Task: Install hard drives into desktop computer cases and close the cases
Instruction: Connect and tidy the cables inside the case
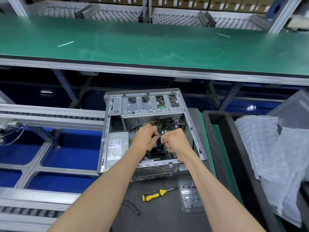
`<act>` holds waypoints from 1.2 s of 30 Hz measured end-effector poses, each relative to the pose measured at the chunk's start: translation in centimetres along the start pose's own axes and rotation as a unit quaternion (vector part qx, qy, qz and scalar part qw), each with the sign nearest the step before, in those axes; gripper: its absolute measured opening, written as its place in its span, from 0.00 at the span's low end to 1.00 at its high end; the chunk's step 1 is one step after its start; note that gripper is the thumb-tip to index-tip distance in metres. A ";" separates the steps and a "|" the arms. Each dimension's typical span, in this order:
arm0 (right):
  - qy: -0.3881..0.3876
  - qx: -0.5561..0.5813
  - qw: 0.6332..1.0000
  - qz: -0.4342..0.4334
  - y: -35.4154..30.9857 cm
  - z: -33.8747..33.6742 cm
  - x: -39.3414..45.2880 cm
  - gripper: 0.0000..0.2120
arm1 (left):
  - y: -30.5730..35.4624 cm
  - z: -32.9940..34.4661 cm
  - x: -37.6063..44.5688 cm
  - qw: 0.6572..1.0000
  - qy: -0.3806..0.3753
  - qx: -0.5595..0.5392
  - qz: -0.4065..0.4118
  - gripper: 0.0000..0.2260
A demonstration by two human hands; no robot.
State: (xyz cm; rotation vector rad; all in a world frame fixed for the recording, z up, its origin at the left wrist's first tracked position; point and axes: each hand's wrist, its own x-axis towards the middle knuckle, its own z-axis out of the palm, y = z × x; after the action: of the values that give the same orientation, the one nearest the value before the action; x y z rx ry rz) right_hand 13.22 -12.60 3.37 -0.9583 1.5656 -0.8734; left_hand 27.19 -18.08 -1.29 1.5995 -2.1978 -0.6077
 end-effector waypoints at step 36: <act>-0.144 -0.475 0.805 -0.324 11.5 8.9 -10.5 0.15 | -0.3 -5.0 -3.4 0.991 0.001 0.062 0.120 0.06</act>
State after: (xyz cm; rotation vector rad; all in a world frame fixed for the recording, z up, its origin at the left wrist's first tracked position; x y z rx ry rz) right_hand 21.62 1.19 -4.41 -2.3309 1.3761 -0.2661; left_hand 31.05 -15.62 2.70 1.3600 -2.4196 -0.4055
